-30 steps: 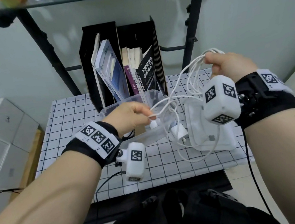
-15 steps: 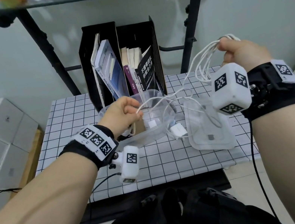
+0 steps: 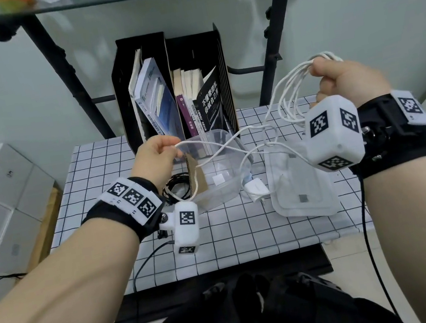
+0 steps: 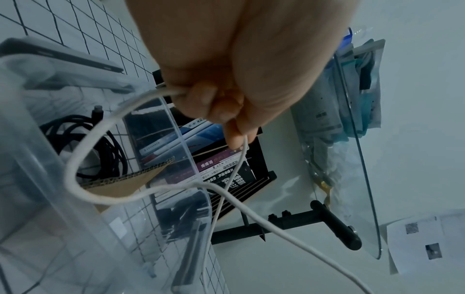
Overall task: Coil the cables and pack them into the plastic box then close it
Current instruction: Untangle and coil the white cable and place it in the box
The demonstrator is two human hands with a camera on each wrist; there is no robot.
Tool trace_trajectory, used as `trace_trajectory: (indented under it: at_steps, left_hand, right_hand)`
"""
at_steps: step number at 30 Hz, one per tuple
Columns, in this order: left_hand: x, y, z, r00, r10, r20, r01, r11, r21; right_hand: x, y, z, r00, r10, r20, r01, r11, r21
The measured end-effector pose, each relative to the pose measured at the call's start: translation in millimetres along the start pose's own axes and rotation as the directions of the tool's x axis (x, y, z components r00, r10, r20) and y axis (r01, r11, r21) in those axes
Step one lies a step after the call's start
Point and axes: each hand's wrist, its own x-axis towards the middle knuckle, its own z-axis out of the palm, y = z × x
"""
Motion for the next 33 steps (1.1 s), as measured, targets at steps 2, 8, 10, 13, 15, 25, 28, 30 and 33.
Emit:
trace_trajectory:
  at_steps: [2,8,10,13,15,25,28,30,33]
  left_hand:
    - [2.2,-3.7,-1.3,0.999,0.026,-0.035,-0.023,0.998,0.066]
    - [5.6,-12.2,4.7,0.998,0.006,0.069,-0.017,0.987,0.16]
    - [3.4,-9.5,10.2,0.996,0.021,0.082,-0.034,0.986,0.166]
    - [-4.9,5.6,16.4,0.989,0.098,0.115,-0.111,0.987,0.113]
    - [-11.2,18.8,20.3,0.972,0.153,0.178,-0.168,0.983,0.072]
    - [-26.8,49.3,44.2,0.893,0.215,0.396,-0.21,0.976,-0.055]
    - [-25.8,46.9,42.9,0.909,0.19,0.371,-0.17,0.982,-0.086]
    - [-23.0,43.4,38.7,0.93,0.172,0.326,-0.158,0.985,-0.07]
    - [-15.0,31.8,29.9,0.953,0.13,0.275,-0.139,0.99,0.014]
  right_hand:
    - [0.6,1.0,-0.8,1.0,-0.003,0.011,0.003,1.0,0.023]
    - [-4.5,1.2,8.8,0.984,-0.011,0.179,0.007,1.0,0.02]
    - [-9.2,0.2,13.5,0.972,-0.012,0.236,0.01,1.0,0.008]
    - [-16.9,-1.6,20.2,0.954,-0.022,0.298,0.021,1.0,0.007]
    - [-20.3,-2.9,24.0,0.949,-0.023,0.315,0.022,1.0,0.008]
    - [-27.7,-0.4,36.2,0.931,-0.019,0.364,0.006,0.999,0.036]
    - [-25.0,2.1,32.2,0.939,-0.011,0.345,-0.004,0.999,0.04]
    - [-23.7,4.8,28.2,0.942,0.003,0.335,-0.017,0.999,0.039]
    - [-22.3,5.6,22.6,0.952,0.014,0.307,-0.031,0.998,0.05]
